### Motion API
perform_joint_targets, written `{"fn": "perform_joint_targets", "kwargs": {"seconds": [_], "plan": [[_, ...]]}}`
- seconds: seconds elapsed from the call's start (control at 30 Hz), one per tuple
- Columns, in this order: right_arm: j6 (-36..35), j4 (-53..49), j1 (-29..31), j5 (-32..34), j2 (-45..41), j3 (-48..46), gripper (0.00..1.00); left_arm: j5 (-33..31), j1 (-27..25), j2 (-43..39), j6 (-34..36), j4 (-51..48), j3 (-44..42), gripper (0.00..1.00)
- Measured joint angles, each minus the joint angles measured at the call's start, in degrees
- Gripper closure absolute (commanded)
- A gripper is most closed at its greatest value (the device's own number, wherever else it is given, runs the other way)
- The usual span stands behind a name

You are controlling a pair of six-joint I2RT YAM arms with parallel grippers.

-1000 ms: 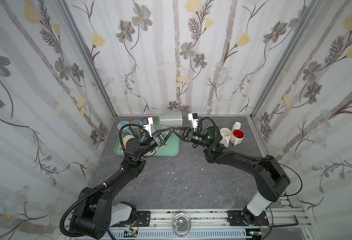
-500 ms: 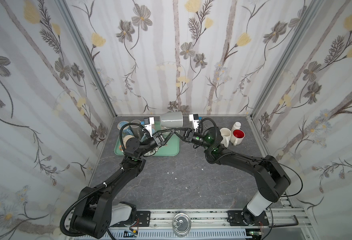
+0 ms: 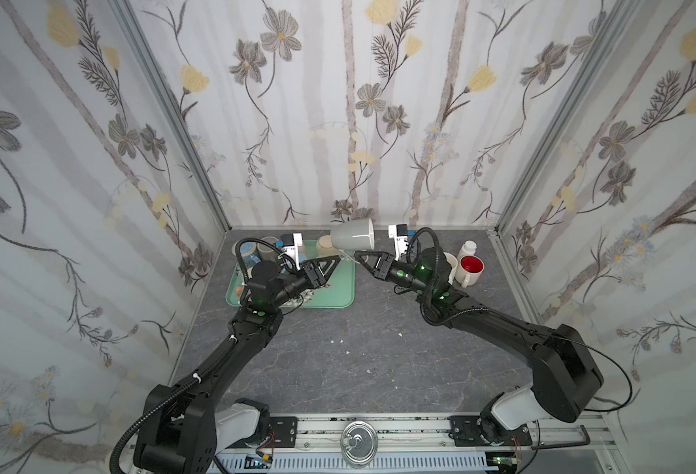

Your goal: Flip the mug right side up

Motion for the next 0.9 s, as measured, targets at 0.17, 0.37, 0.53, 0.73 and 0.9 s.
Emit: {"fn": "perform_joint_targets", "kwargs": {"seconds": [0.17,0.37,0.53,0.73,0.9], "plan": [[-7.1,-12.7,-0.3,7.6,-1.8,0.2,1.0,-4.4,-1.5,3.2,4.6,-10.6,3.5,0.5],[-13.3,-22.6,-2.0,15.0,-3.0,-0.9,1.0,-10.2,-8.4,8.9,10.2,-18.0,7.4,0.52],[-17.2,-29.1,-4.3,20.7,-3.1,-1.5,1.0,-15.4,-13.7,14.8,13.9,-21.3,11.1,0.53],[-21.0,-35.5,-5.6,28.1,-0.7,0.0,1.0,-17.9,-18.3,21.8,17.2,-22.5,14.8,0.52],[-23.8,-39.3,-5.6,32.5,5.1,4.0,1.0,-18.9,-18.8,25.6,18.1,-22.9,15.6,0.52]]}}
